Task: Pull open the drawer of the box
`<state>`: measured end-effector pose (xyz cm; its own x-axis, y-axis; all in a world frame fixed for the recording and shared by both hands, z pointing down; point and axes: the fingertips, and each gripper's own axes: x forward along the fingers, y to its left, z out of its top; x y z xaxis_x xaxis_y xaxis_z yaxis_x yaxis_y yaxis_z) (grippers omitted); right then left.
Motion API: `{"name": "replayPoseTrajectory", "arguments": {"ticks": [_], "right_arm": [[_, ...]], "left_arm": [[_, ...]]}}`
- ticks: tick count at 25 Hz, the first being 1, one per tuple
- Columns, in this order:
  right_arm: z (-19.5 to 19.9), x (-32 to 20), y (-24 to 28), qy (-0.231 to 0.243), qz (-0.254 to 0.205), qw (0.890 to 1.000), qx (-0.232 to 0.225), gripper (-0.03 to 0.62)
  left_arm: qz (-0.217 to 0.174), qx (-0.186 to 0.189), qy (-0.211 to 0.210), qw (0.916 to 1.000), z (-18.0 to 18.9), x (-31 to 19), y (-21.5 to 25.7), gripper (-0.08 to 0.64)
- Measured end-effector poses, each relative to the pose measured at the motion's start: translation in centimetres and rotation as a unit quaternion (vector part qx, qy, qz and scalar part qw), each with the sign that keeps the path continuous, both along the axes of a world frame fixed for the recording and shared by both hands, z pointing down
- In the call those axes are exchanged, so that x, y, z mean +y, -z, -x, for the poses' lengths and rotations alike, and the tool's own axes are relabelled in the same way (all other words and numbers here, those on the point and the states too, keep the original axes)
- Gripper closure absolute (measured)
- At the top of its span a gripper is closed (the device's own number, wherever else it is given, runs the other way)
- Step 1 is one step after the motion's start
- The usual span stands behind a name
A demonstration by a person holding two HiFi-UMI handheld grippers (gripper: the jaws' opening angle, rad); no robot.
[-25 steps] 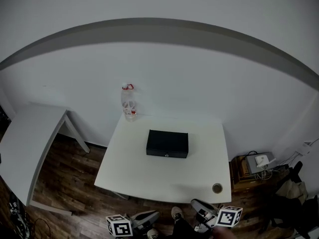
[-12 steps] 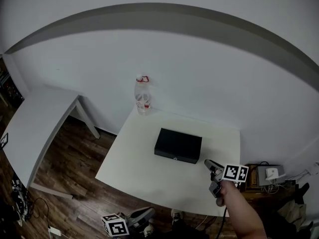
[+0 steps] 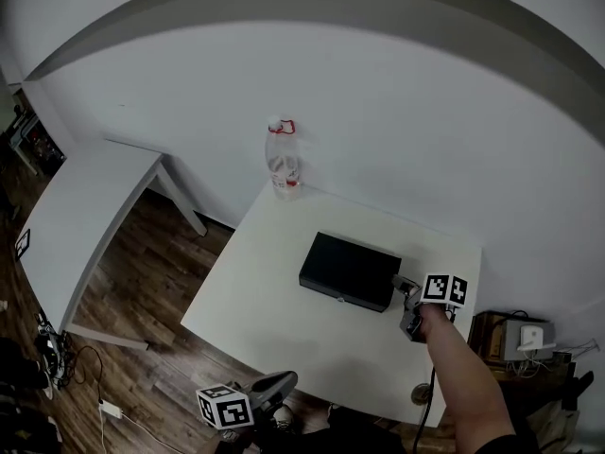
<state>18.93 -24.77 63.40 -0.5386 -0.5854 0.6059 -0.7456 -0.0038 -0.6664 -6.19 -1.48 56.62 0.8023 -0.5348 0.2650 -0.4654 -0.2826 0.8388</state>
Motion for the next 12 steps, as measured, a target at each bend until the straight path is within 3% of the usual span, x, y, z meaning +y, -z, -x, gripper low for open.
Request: {"name": "replayPoseTrajectory", "arguments": {"ticks": [3,7,12], "right_arm": [[0.2,0.0,-0.6,0.008,0.006,1.0,0.01,0.512],[0.6,0.3,-0.7,0.0,0.006,1.0,0.007,0.517],[0.7,0.2,-0.8,-0.009,0.009,1.0,-0.011,0.517]], "left_arm": [[0.007,-0.036,-0.024,0.999,-1.7,-2.9,-1.7,0.531],[0.015,-0.092,-0.03,0.9952,-3.5,-7.2,-4.6,0.531],[0.021,-0.127,-0.03,0.9912,-6.0,-12.3,-7.0,0.531]]}}
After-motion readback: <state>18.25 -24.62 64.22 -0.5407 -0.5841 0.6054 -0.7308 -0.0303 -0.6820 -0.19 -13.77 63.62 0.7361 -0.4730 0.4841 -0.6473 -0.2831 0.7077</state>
